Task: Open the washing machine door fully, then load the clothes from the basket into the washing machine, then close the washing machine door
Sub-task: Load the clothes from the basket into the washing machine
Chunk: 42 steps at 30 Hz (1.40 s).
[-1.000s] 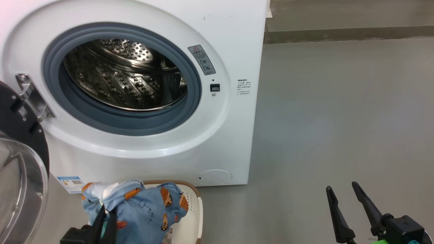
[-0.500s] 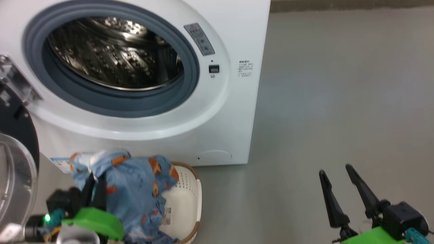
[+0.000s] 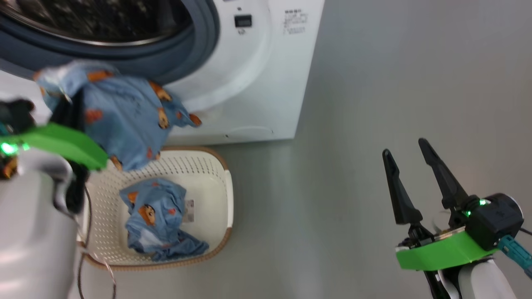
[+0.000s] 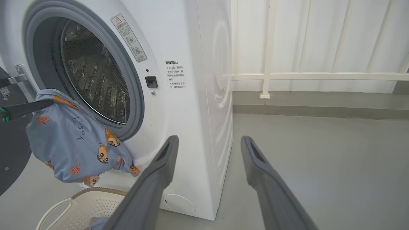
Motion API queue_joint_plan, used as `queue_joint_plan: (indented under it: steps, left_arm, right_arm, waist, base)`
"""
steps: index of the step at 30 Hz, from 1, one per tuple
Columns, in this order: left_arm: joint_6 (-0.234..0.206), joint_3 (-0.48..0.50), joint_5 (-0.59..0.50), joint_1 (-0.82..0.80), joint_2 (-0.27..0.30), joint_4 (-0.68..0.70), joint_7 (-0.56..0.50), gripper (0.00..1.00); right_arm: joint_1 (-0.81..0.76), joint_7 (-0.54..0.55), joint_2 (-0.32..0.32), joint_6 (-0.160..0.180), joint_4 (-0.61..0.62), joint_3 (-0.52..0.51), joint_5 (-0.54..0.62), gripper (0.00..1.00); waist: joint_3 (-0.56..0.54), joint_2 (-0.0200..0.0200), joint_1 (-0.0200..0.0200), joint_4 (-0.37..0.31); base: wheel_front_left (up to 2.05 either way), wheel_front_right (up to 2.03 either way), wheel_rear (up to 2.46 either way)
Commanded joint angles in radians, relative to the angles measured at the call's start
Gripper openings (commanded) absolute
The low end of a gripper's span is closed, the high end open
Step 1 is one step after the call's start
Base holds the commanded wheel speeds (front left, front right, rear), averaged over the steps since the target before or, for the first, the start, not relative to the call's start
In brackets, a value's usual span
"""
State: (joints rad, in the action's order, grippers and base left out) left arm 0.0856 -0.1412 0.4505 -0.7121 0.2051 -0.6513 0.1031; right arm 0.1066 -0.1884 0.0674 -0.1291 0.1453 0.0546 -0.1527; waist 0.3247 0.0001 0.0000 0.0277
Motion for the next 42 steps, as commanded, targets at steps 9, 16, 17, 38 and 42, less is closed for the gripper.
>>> queue_joint_plan:
  steps: [9,16,17,38,42]
  left_arm:
    - [0.041,0.022,0.082,-0.329,0.161,-0.088,-0.163,0.0]
    - [0.044,-0.005,0.111,-0.475,0.262,-0.132,-0.278,0.0]
    - [0.044,-0.01,0.115,-0.491,0.278,-0.134,-0.29,0.0]
    - [-0.024,-0.01,0.005,-0.793,0.451,-0.112,-0.026,0.0]
    - [-0.05,-0.029,-0.048,-0.854,0.465,-0.108,0.074,0.0]
  right_arm:
    - [0.109,-0.054,-0.007,-0.002,-0.025,0.057,-0.011,1.0]
    - [0.16,-0.07,-0.012,-0.002,-0.057,0.087,-0.025,1.0]
    - [0.165,-0.071,-0.013,-0.002,-0.06,0.089,-0.028,1.0]
    - [0.192,-0.073,-0.017,-0.002,-0.043,0.105,-0.1,1.0]
    - [0.206,-0.073,-0.017,-0.002,-0.042,0.111,-0.106,1.0]
  waist:
    - [0.258,-0.0001,0.0,-0.117]
    - [0.327,-0.0001,0.0,-0.186]
    - [0.335,-0.0001,0.0,-0.197]
    - [0.439,-0.0001,0.0,-0.302]
    - [0.455,-0.0001,0.0,-0.3]
  base:
    - [0.0,0.0,0.0]
    - [0.0,0.0,0.0]
    - [0.0,0.0,0.0]
    - [0.0,0.0,0.0]
    - [0.0,0.0,0.0]
